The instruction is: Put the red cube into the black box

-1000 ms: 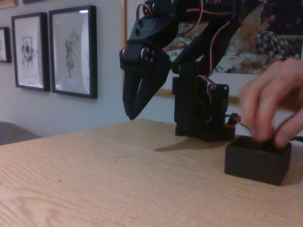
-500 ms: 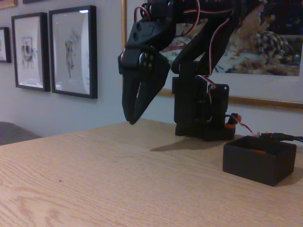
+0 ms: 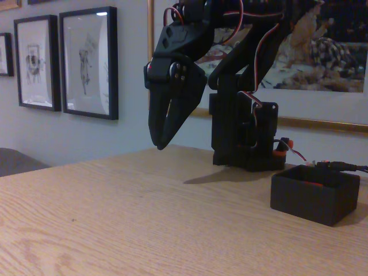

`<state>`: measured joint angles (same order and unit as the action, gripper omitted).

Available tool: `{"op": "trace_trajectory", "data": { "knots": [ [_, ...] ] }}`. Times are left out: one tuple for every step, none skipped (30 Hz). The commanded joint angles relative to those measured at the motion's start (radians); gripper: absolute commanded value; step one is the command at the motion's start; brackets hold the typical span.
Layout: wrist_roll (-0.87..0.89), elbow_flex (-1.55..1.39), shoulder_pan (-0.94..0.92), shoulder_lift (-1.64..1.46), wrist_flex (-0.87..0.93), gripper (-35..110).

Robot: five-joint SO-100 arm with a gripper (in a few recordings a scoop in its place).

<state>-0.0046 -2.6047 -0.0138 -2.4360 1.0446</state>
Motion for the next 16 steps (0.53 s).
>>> {"op": "trace_trajectory", "data": {
  "knots": [
    [-0.006, 0.017, -0.011, -0.015, 0.012, -2],
    [-0.006, 0.017, -0.009, -0.011, 0.012, -2],
    [-0.006, 0.018, -0.009, -0.006, 0.011, -2],
    [-0.006, 0.020, -0.009, -0.002, 0.009, -2],
    [-0.006, 0.021, -0.009, 0.003, 0.009, -2],
    [-0.006, 0.023, -0.009, 0.006, 0.009, -2],
    [-0.006, 0.023, -0.009, 0.008, 0.008, -2],
    [-0.006, 0.023, -0.009, 0.008, 0.008, -2],
    [-0.006, 0.023, -0.009, 0.008, 0.008, -2],
    [-0.006, 0.023, -0.009, 0.008, 0.008, -2],
    [-0.005, 0.023, -0.008, 0.008, 0.008, -2],
    [-0.005, 0.023, -0.008, 0.008, 0.008, -2],
    [-0.005, 0.023, -0.008, 0.008, 0.008, -2],
    [-0.005, 0.023, -0.009, 0.006, 0.008, -2],
    [-0.005, 0.021, -0.011, 0.006, 0.008, -2],
    [-0.005, 0.021, -0.011, 0.006, 0.006, -2]
  ]
}}
